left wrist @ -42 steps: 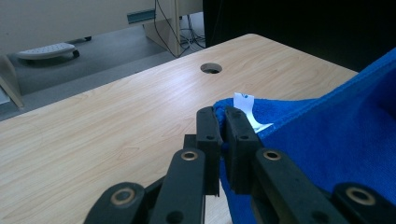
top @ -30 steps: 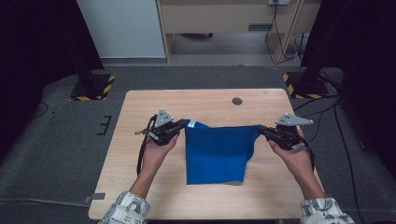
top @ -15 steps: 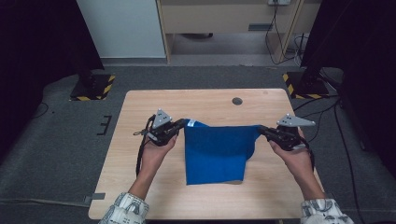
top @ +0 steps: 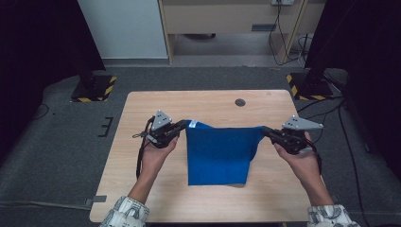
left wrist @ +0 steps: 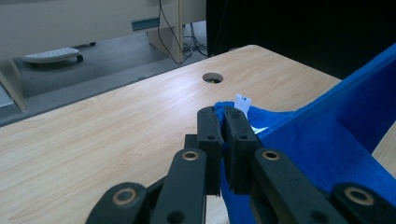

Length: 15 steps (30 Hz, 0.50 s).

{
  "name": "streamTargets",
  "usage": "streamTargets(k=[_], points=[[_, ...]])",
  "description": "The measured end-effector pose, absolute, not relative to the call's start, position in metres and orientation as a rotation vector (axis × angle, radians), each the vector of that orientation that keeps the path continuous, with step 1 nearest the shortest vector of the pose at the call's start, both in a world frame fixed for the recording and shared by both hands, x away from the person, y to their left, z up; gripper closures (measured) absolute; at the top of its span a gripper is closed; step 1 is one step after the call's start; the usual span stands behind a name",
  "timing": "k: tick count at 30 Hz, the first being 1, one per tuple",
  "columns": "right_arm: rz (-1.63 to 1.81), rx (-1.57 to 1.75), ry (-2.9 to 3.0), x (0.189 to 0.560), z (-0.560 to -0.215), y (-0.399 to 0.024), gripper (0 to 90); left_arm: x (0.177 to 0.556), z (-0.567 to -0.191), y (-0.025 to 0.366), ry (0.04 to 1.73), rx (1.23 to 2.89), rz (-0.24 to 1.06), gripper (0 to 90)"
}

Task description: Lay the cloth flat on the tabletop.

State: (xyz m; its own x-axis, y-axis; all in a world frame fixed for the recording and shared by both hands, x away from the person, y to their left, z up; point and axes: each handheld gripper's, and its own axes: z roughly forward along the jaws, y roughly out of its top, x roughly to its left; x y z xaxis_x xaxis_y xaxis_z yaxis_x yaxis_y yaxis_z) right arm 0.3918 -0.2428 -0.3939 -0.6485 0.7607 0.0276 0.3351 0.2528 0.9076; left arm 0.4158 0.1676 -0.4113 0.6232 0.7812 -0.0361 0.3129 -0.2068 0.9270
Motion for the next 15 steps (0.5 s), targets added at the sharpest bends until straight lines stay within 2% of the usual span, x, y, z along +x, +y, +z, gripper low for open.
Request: streamTargets(k=[15], points=[[1.412, 0.926, 2.099, 0.364, -0.373, -0.246, 88.6, 0.380, -0.386, 0.170, 0.845, 1.768, 0.581, 86.2]])
